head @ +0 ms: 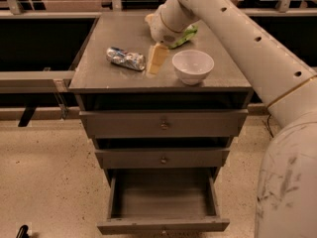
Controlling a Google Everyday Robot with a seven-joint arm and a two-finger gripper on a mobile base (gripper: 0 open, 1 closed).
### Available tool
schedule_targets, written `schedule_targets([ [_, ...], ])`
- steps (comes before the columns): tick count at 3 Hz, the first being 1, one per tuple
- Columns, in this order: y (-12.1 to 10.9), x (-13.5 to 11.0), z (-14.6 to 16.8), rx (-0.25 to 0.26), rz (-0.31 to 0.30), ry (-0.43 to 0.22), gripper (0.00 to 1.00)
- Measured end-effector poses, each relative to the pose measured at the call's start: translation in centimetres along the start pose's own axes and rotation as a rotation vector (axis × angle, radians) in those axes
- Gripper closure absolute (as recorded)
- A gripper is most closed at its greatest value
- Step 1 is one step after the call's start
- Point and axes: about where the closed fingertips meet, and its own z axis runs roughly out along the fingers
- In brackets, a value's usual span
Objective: Pick redbull can from bottom drawer and place on counter
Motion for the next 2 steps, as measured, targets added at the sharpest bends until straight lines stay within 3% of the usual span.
schedule_targets([
  [1, -0.18, 0.98, -0.72, 0.001, 0.077, 0.193, 0.00],
  [2, -0.33, 1.38, -0.31, 0.011, 0.150, 0.223, 0.00],
])
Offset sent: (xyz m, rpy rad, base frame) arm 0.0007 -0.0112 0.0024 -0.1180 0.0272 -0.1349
